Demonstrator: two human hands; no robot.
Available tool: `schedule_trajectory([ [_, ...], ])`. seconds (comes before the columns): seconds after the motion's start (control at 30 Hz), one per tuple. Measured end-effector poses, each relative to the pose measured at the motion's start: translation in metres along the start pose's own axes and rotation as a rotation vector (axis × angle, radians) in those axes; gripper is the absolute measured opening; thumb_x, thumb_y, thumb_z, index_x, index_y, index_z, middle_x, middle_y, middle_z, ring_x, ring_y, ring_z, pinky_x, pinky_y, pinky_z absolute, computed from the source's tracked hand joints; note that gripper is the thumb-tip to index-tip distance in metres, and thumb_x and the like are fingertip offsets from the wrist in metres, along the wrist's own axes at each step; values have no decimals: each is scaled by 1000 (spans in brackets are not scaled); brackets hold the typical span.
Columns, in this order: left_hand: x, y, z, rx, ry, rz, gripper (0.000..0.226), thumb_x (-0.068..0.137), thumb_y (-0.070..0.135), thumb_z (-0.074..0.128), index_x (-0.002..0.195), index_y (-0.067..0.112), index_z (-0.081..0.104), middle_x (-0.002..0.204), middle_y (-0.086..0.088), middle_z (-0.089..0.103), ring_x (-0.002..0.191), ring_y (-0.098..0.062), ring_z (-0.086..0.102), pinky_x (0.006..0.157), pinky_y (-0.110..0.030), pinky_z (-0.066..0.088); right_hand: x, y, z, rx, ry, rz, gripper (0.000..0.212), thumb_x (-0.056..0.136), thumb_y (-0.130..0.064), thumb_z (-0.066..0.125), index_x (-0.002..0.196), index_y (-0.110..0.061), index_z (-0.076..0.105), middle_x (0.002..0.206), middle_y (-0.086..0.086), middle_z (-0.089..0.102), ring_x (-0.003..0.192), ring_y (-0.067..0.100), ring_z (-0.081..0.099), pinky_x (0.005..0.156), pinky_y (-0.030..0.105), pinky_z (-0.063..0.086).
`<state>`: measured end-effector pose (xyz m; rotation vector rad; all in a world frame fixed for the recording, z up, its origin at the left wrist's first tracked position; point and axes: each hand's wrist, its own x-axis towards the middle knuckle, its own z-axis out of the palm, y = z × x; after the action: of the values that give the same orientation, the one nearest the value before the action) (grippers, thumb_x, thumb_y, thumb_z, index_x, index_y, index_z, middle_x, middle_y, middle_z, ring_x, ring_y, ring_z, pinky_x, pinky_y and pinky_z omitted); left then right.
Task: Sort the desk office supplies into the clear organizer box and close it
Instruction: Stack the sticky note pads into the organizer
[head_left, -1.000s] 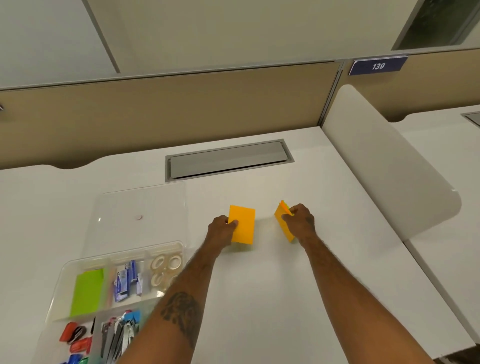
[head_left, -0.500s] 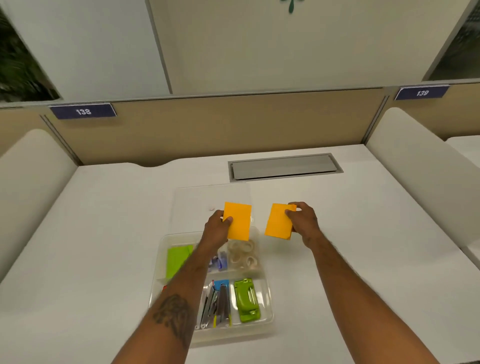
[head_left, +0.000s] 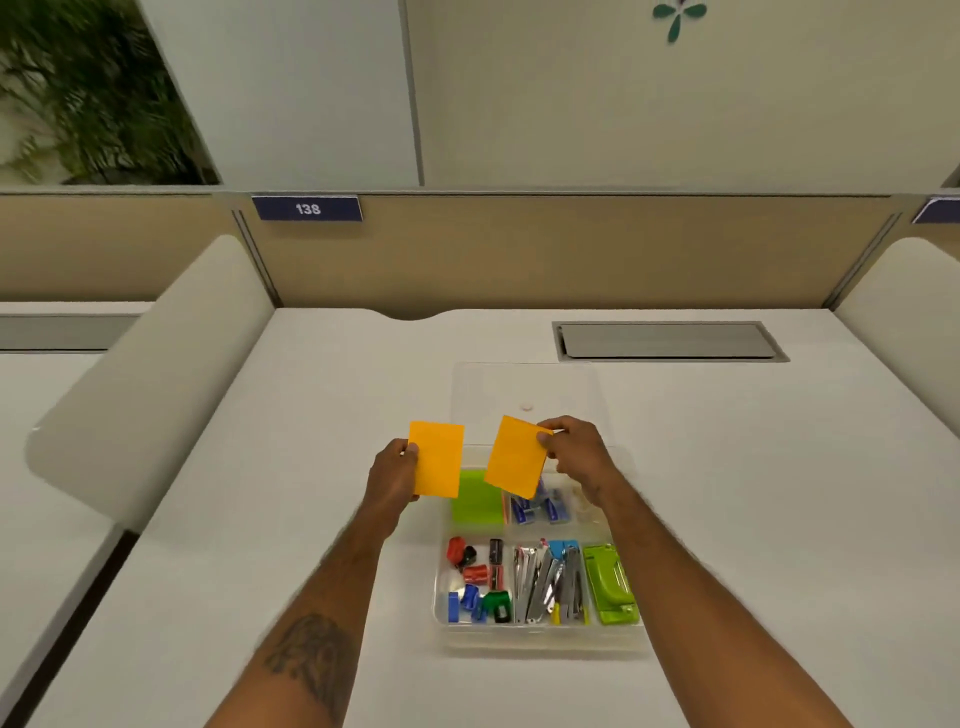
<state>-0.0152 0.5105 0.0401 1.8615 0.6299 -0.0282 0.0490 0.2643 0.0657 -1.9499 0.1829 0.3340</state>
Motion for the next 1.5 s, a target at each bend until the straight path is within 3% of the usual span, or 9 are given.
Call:
schedule_trajectory([
  [0.43,-5,-18,-26,-35,32,-40,33,104,31,36,129,13,47,116,-6,50,100,-27,53,73,-38,51,-7,-3,58,-284,-170,-42,15,91,-15,58,103,-19,67,86,2,66,72,10,60,58,21,45],
  [0.6,-7,-19,-20,-27,15,-27,33,105,32,36,129,13,47,116,-5,50,100,-26,54,75,-37,51,-10,4,61,-433,-217,-120,29,93,-18,59,121,-17,62,125,8,60,108,22,58,87,29,49],
  [0.77,-12,-14,-6,-39,-49,9,30,104,33,37,126,15,48,117,-5,53,98,-23,55,71,-35,51,-15,-18,54,-224,-141,-164,41,99,-36,46,137,-23,49,139,7,52,120,23,53,102,38,44],
  [0.87,-16,-9,7,-24,-99,36,33,104,34,38,129,15,47,122,-6,53,101,-23,56,73,-34,52,-17,-31,52,-121,-253,-127,46,97,-39,49,140,-24,44,129,8,61,109,22,60,94,35,47],
  [1.03,-20,-7,23,57,-127,64,37,103,36,41,131,13,47,127,-7,54,107,-24,55,86,-40,54,-17,-25,46,-232,-214,-153,31,90,-13,63,120,-20,62,94,5,70,91,19,67,75,30,53],
  [1.17,-20,-11,27,101,-75,131,35,98,36,51,126,14,53,126,-11,59,107,-22,57,94,-40,51,-15,-18,39,-174,-213,-103,29,91,-8,58,118,-18,63,95,9,69,91,21,66,60,27,50],
  [1.27,-22,-20,26,282,-83,251,65,89,48,62,142,17,41,146,-7,43,131,-23,43,107,-40,39,-10,-16,38,-132,-152,-74,25,94,-8,55,116,-18,61,100,14,68,96,31,66,67,34,52],
  [1.37,-23,-37,25,724,-236,350,96,85,68,51,155,19,8,164,-3,5,150,-24,8,118,-47,20,-7,-12,39,-168,-97,-67,23,95,-9,52,114,-19,61,101,11,66,94,29,66,66,34,53],
  [1.5,-23,-53,28,1006,-298,392,101,86,74,37,153,15,-10,163,-4,-11,151,-25,-8,121,-48,11,-7,-4,45,-234,-85,-91,22,95,-9,51,110,-21,62,101,7,63,68,15,55,54,26,46],
])
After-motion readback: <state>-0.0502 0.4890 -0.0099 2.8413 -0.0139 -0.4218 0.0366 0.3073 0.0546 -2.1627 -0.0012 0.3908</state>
